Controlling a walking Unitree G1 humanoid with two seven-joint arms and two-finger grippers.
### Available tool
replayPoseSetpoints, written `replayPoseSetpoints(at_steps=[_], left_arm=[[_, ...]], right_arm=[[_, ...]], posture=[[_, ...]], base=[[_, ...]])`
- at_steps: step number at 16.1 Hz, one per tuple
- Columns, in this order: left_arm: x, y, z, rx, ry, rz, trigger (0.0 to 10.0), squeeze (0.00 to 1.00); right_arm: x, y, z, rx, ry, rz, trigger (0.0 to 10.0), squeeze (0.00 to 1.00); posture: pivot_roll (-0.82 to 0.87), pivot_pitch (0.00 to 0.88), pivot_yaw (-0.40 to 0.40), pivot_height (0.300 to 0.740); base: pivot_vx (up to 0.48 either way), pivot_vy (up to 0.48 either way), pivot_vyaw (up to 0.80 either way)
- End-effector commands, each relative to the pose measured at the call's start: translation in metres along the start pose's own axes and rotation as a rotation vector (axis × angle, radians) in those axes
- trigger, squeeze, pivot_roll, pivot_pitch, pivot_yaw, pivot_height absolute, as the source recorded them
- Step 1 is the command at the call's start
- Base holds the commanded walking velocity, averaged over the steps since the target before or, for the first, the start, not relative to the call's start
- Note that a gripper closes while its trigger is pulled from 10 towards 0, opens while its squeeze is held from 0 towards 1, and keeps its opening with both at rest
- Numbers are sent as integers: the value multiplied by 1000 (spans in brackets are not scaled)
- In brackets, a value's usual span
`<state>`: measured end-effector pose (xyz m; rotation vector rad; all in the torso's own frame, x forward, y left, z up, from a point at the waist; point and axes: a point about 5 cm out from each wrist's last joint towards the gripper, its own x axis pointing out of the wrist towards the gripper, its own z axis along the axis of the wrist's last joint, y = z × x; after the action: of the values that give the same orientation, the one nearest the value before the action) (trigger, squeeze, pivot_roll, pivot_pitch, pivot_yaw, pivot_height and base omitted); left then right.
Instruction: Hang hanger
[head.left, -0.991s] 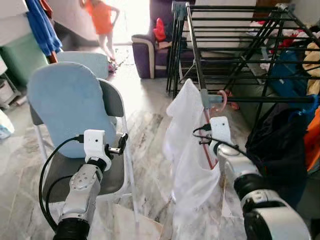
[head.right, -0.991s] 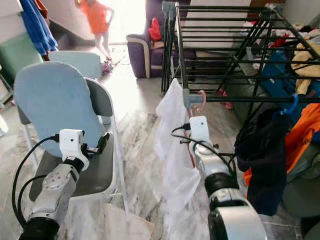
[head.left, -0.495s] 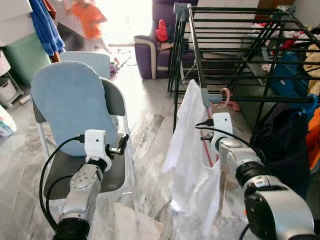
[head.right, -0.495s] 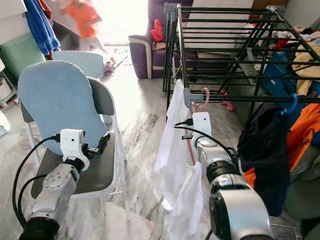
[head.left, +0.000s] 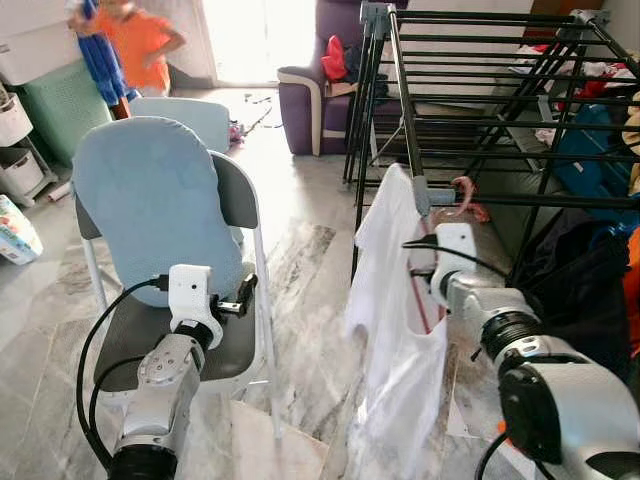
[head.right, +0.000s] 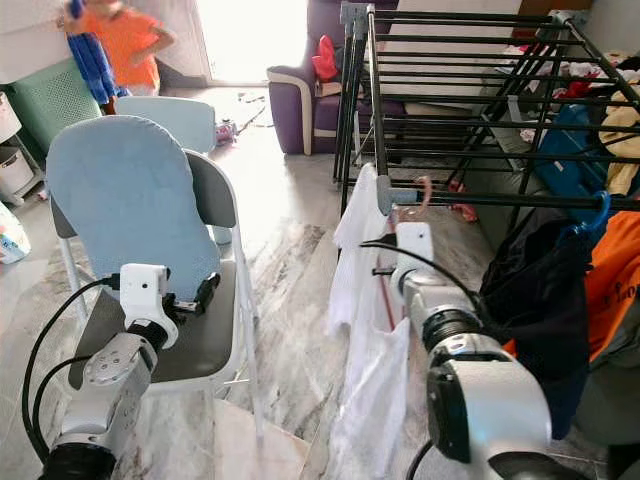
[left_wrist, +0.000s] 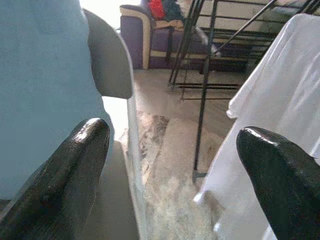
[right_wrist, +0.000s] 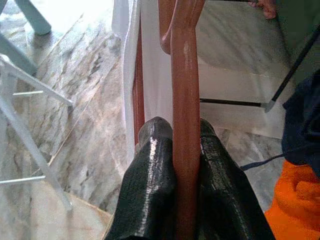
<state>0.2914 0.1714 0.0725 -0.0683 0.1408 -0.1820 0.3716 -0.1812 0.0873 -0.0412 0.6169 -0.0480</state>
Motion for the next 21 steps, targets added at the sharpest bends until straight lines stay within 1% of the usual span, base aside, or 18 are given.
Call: replayPoseSetpoints(at_steps=[1,3,5,7,8,9,11,12,14,16,18,19,20,21], left_arm=[[-2,-1,5,-11,-18,-20,10000,0],[-4,-2,6,-14,-22,-29,10000,0],[-5,-2,6,-13,-20,-31,10000,0],[-6,-1,7,-12,-20,-34,10000,0],[-6,-1,7,-11,-17,-34,10000,0],[-7,-1,7,-8,-10,-34,10000,0],[-9,-1,6,-7,-7,-33,10000,0],[-9,0,6,-7,-7,-32,10000,0],[-11,1,6,-5,-4,-27,10000,0],[-10,1,7,-1,0,-30,10000,0],[-9,1,8,0,0,-33,10000,0],[-9,0,8,1,0,-36,10000,0],[-9,-1,7,1,1,-37,10000,0],[-9,-1,7,0,4,-37,10000,0]], right_arm=[[-3,-4,26,7,-83,-12,10000,0],[-3,-7,23,-3,-74,-19,10000,0],[-1,-4,13,-20,-36,7,10000,0],[-1,0,10,-33,-22,38,10000,0],[-1,2,8,-19,-8,49,10000,0],[0,2,2,-28,12,58,10000,0],[0,2,-4,-3,36,65,10000,0],[0,2,-6,-14,39,64,10000,0],[1,-2,-13,-9,56,58,10000,0],[1,-4,-16,-11,61,53,10000,0],[1,-7,-17,-40,50,38,10000,0],[1,-9,-15,-62,31,27,10000,0],[1,-11,-13,-61,0,23,10000,0],[1,-13,-11,-59,-23,14,10000,1000]], posture=[[-42,0,-19,740],[-40,0,-18,740],[-36,0,-19,740],[-31,0,-21,740],[-30,0,-21,740],[-30,0,-21,740],[-13,0,-34,740],[-9,0,-36,740],[-8,0,-31,740],[-9,0,-29,740],[-15,0,-24,740],[-18,0,-22,740],[-22,0,-20,740],[-25,0,-19,740]], base=[[0,0,0],[0,0,0],[0,0,0],[0,0,0],[0,0,0],[0,0,0],[0,0,0],[0,0,0],[0,0,0],[0,0,0],[0,0,0],[0,0,0],[0,0,0],[0,0,0]])
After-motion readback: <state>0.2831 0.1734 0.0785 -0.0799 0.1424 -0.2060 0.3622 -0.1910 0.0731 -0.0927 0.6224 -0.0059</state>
